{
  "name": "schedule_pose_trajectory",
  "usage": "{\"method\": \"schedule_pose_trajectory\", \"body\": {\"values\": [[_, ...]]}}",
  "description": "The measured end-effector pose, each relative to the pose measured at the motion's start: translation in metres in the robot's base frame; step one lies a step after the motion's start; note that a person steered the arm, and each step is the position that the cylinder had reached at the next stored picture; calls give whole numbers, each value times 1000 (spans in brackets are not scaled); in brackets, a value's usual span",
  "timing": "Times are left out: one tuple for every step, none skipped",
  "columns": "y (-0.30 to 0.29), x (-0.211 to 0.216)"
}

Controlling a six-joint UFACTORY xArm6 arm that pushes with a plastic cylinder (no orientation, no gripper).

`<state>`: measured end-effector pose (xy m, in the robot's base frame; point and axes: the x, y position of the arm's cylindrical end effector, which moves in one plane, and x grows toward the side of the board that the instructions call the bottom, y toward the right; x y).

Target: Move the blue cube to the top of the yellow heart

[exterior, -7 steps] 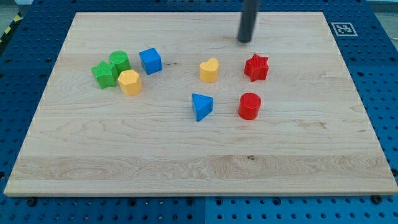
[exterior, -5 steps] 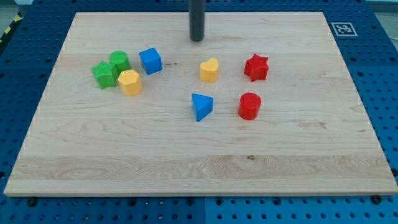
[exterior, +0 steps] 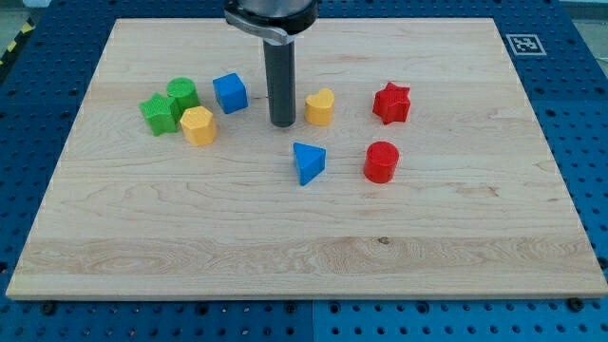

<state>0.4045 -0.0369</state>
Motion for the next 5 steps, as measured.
{"method": "schedule_pose_trajectory", "body": {"values": [[-36,-6],[-63,-7],[-83,-7],[-105,-18],[-110,-34]]}}
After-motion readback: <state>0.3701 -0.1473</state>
